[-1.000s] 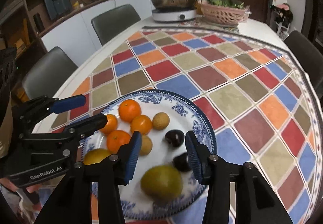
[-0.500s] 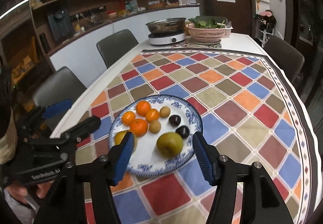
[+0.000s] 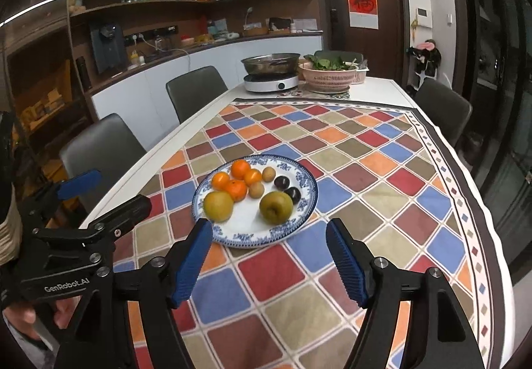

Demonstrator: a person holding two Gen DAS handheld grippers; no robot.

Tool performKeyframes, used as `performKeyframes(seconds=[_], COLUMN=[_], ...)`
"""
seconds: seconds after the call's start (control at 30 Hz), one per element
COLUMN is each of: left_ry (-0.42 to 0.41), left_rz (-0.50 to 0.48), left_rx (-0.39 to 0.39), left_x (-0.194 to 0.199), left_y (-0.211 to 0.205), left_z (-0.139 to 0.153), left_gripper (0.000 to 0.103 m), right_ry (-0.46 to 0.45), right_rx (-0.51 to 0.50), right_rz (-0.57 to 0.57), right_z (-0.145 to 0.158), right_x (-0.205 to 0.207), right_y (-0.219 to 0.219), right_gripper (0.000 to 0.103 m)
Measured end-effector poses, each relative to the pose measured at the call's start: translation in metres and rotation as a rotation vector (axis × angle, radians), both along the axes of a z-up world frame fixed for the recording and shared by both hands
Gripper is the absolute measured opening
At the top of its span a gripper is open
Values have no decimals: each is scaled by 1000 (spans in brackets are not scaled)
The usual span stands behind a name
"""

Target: Organize fruits

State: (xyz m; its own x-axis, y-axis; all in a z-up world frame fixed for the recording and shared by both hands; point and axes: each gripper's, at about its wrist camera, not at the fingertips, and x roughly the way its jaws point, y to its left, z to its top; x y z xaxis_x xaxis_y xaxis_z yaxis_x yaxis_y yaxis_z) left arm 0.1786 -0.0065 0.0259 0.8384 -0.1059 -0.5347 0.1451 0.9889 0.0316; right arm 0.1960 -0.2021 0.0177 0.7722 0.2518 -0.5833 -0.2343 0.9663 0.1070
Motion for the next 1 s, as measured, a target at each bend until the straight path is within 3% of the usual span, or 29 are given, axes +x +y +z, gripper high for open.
performKeyframes(seconds=[0.5,1.0], left_ry=[-40,-59], left_rz=[40,42], left_rx=[14,15], left_x=[-56,-79], left_y=[3,-1], left_z=[4,8], left_gripper=[103,103], right_ry=[-45,-70], right_rx=[-25,-32], right_rz=[-25,-33], right_z=[0,0], right_x=[-60,-92], right_y=[-3,-3], right_gripper=[71,71])
